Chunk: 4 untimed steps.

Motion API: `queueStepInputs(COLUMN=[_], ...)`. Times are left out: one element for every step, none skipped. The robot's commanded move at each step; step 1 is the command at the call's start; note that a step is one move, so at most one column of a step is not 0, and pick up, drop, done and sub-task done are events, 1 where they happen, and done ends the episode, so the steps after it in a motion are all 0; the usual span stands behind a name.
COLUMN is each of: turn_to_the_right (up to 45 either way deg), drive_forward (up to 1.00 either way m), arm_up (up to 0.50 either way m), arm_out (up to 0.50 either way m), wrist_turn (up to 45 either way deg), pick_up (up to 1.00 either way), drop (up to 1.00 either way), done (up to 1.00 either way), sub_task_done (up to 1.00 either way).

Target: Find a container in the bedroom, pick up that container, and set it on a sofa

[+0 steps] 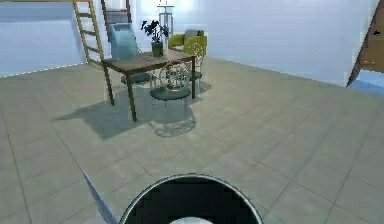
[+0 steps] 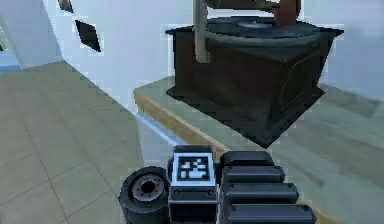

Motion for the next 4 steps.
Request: queueStepInputs(turn_to_the_right=[42.0, 3.0, 0.0, 0.0], drive_forward=[0.0, 0.0, 1.0, 1.0], arm_up=[0.0, 0.0, 0.0, 0.0], arm_out=[0.0, 0.0, 0.0, 0.0], wrist_turn=[0.0, 0.0, 0.0, 0.0], pick_up=[0.0, 0.0, 0.0, 0.0], drop=[0.0, 0.0, 0.0, 0.0], done=[0.0, 0.0, 0.0, 0.0], sub_task_done=[0.0, 0.0, 0.0, 0.0])
